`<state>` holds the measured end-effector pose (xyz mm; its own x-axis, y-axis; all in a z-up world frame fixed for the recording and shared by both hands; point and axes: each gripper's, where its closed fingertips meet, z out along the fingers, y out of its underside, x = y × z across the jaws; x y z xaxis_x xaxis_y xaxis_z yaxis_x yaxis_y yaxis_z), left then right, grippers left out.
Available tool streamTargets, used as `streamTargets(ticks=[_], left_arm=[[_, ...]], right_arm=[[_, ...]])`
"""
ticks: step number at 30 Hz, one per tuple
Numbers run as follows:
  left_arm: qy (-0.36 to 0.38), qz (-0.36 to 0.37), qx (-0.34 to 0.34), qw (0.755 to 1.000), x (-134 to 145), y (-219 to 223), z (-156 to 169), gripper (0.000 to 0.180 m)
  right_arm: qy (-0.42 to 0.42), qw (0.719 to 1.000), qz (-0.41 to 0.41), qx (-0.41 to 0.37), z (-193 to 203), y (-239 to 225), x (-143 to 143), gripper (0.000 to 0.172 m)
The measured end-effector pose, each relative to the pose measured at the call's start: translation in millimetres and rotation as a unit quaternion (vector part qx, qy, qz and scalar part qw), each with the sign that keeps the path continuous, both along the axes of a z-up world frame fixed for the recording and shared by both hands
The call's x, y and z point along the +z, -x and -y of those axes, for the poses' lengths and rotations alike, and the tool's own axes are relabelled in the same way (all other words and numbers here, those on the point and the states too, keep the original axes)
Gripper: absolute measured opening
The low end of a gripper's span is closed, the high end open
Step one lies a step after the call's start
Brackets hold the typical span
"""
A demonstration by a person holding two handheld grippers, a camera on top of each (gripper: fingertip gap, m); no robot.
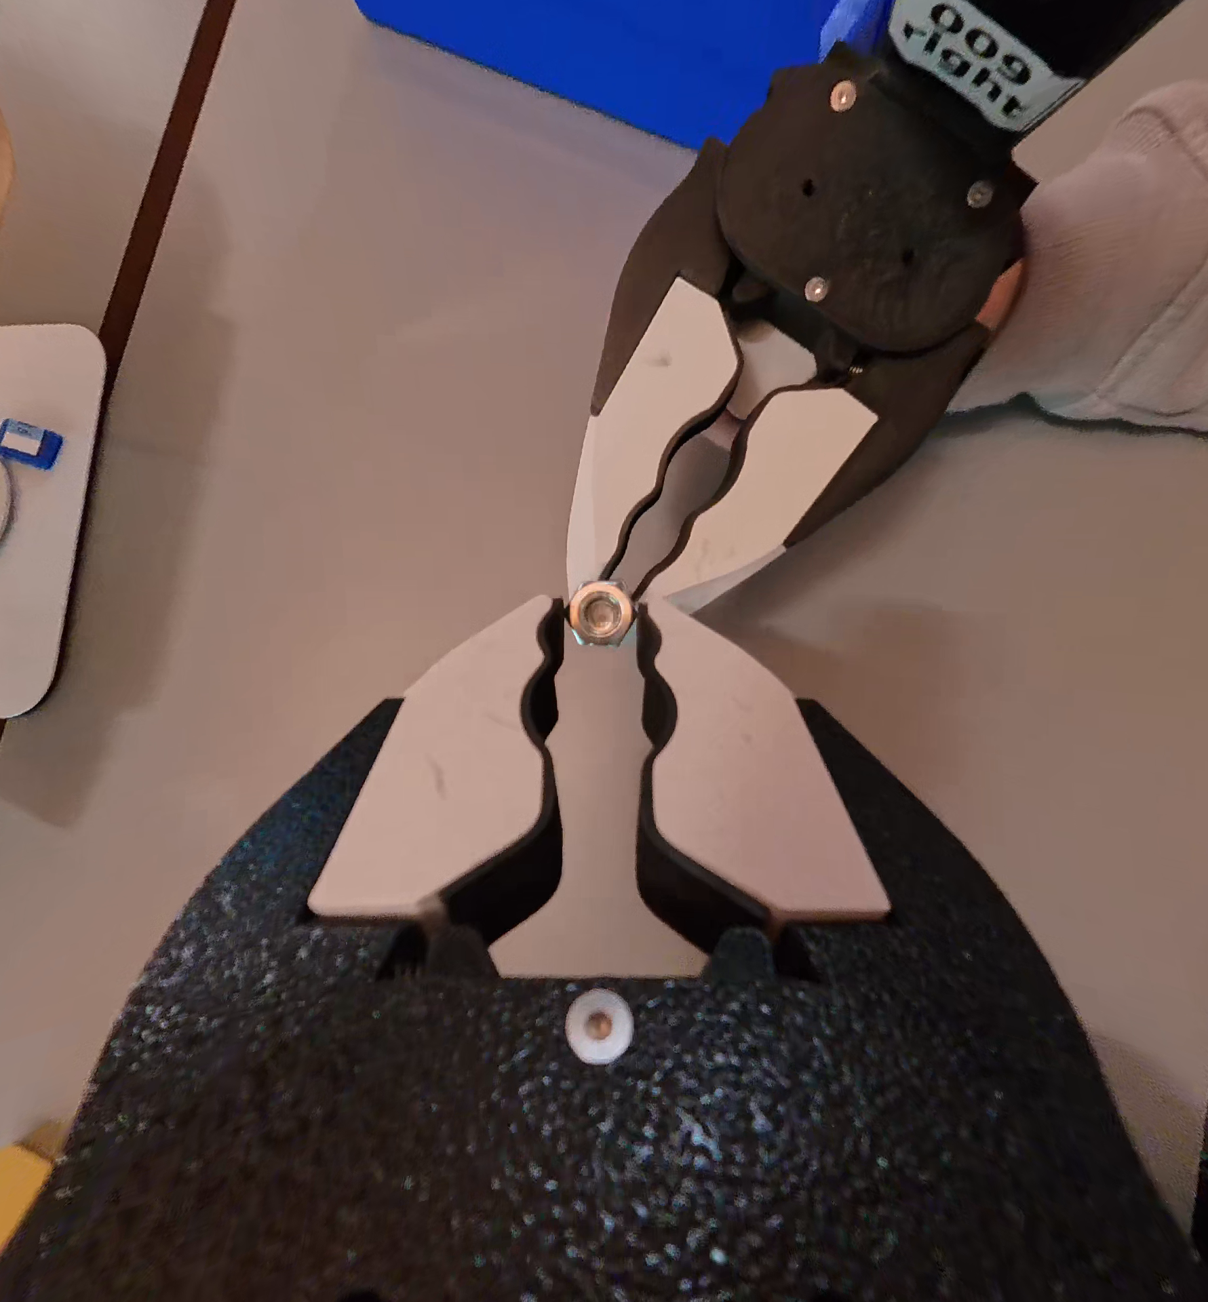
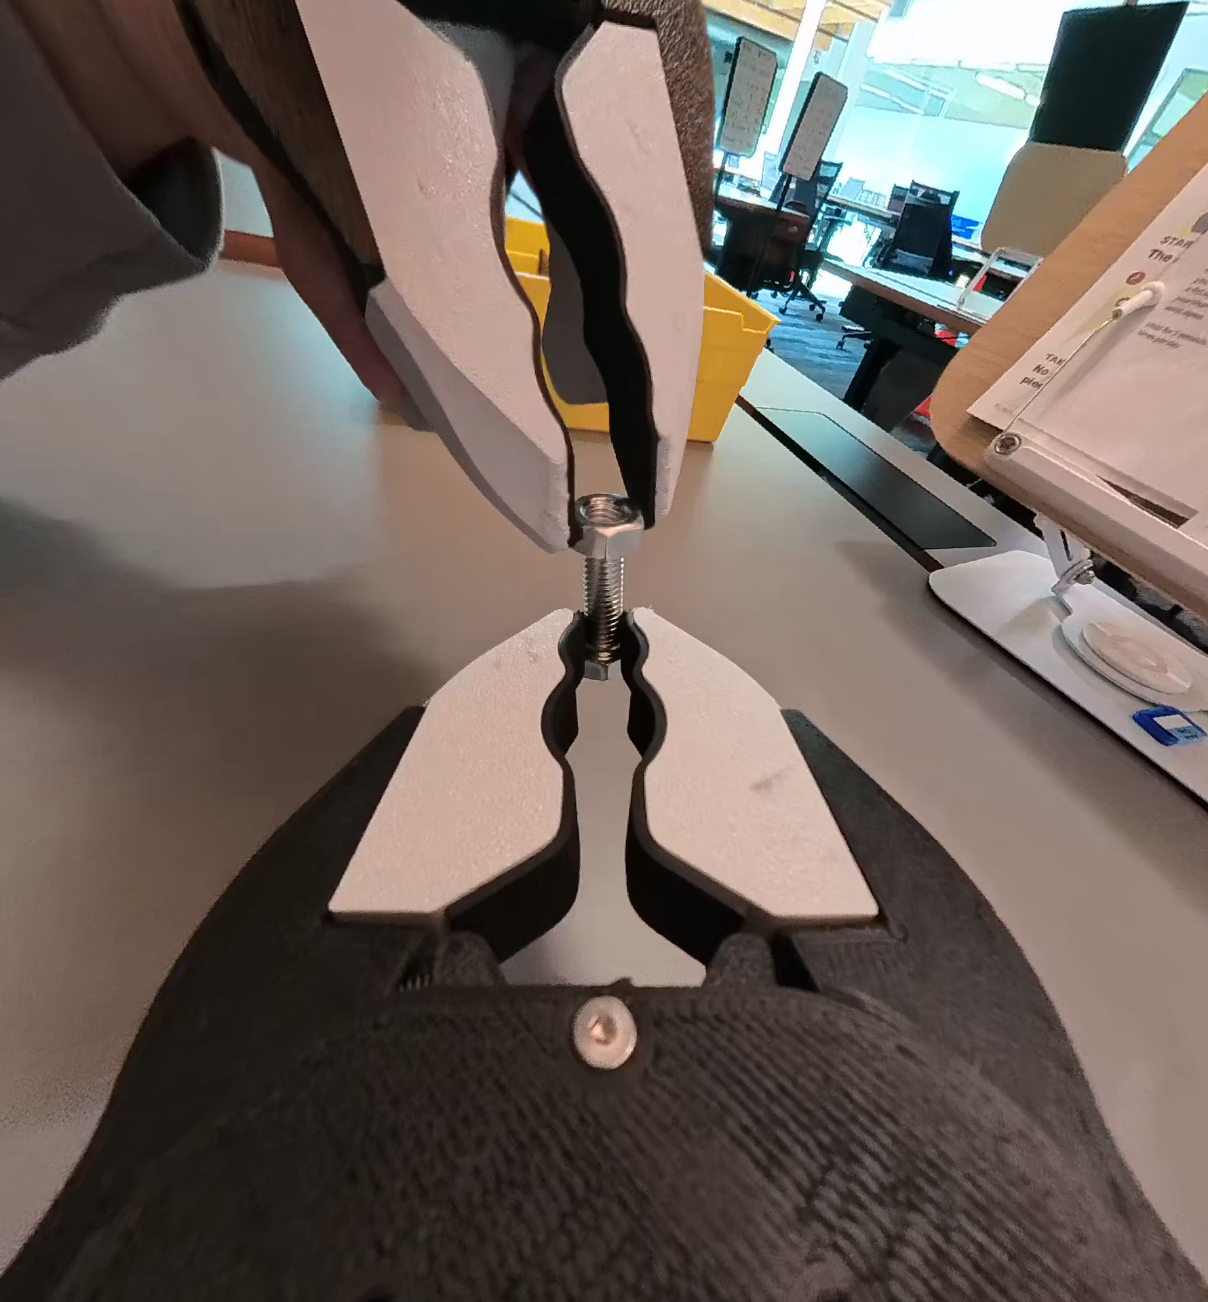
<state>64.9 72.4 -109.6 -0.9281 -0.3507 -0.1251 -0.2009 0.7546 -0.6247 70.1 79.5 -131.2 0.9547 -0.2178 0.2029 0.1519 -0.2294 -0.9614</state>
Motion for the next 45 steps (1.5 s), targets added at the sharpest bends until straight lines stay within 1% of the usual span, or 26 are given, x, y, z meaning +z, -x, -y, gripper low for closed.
streamTargets(ticks=[5,9,14,19,21,23,26,33,39,45], left_arm=[[-0.027,-0.003,0.002,1.000,-3,1,-1,0.019],[-0.015,-0.002,0.000,1.000,-2,1,0,0.019],[0.040,-0.003,0.000,0.999,5,1,3,0.019],[0.134,0.000,0.003,0.991,20,0,8,0.019],[0.151,0.001,0.003,0.989,22,-1,9,0.019],[0.140,0.001,0.002,0.990,20,0,8,0.019],[0.130,0.008,-0.002,0.991,19,0,7,0.019],[0.147,0.010,-0.004,0.989,21,0,9,0.019],[0.140,0.011,-0.005,0.990,20,0,8,0.019],[0.126,0.018,-0.003,0.992,16,-2,6,0.027]], right_arm=[[0.016,1.000,0.012,-0.002,-1,1,-3,0.009],[0.009,1.000,0.004,0.002,-2,1,-2,0.009],[-0.021,1.000,-0.020,0.010,-1,2,5,0.009],[-0.083,0.994,-0.068,0.028,2,4,20,0.009],[-0.094,0.992,-0.073,0.030,2,4,23,0.009],[-0.082,0.994,-0.064,0.027,1,4,20,0.009],[-0.086,0.993,-0.071,0.031,0,5,19,0.009],[-0.096,0.991,-0.083,0.037,1,5,21,0.009],[-0.089,0.992,-0.080,0.035,1,5,20,0.009],[-0.085,0.993,-0.080,0.035,1,5,18,0.009]])
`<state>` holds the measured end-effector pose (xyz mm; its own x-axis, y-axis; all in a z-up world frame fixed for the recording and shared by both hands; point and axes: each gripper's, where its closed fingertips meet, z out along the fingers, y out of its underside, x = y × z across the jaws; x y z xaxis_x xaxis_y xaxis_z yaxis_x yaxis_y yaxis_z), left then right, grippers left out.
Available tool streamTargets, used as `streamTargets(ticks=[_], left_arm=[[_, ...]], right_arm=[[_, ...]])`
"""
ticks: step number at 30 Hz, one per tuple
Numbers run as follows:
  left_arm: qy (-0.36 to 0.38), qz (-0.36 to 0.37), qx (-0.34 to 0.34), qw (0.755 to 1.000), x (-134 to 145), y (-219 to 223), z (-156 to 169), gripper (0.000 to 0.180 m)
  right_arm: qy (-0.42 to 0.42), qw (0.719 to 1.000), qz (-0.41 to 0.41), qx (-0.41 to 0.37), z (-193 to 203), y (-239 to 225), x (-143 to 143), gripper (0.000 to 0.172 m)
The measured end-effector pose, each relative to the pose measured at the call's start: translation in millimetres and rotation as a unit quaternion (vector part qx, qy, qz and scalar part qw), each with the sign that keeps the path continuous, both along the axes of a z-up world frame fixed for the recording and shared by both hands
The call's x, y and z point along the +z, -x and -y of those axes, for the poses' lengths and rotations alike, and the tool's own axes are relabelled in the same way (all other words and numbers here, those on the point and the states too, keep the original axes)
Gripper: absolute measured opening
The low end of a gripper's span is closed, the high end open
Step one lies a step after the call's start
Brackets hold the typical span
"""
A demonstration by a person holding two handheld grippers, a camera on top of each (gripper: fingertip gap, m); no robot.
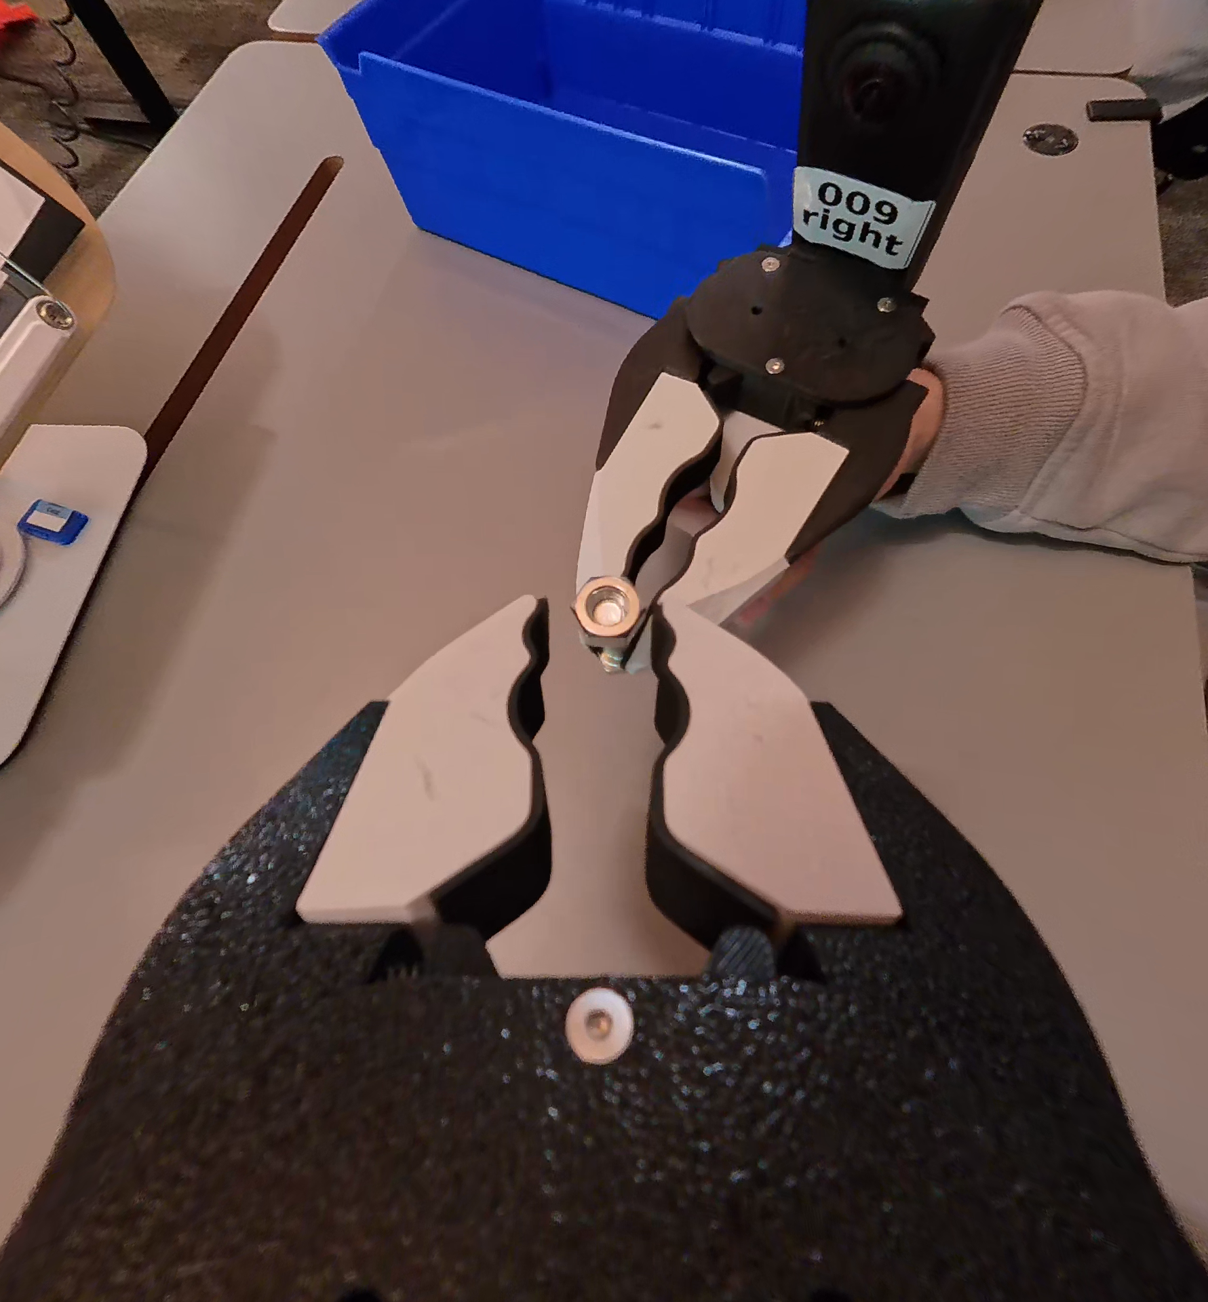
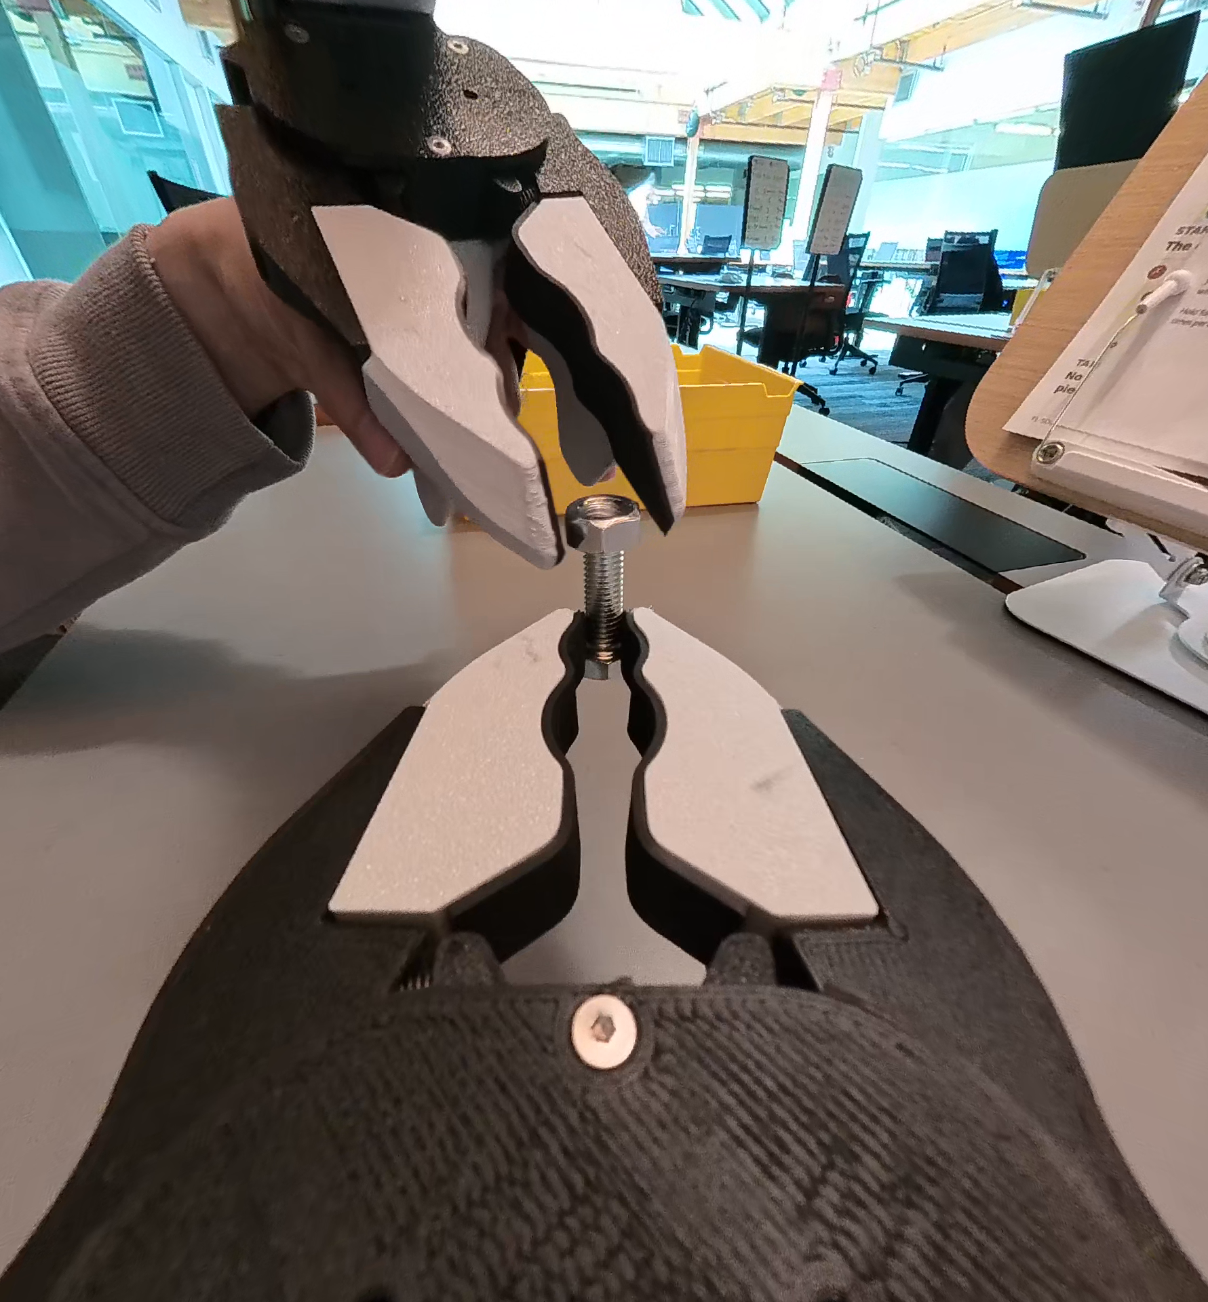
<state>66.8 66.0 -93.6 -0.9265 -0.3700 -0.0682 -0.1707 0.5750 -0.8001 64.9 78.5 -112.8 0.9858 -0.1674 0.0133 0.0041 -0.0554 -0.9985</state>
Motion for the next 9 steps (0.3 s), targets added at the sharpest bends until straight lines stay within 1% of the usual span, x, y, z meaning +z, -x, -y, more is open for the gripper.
streamTargets(ticks=[6,9], left_arm=[[0.018,0.013,0.005,1.000,6,1,0,0.029],[0.047,0.035,0.013,0.998,12,0,-2,0.029]], right_arm=[[0.000,1.000,-0.001,-0.001,0,-1,0,0.009],[-0.007,1.000,-0.004,-0.004,2,-2,2,0.009]])
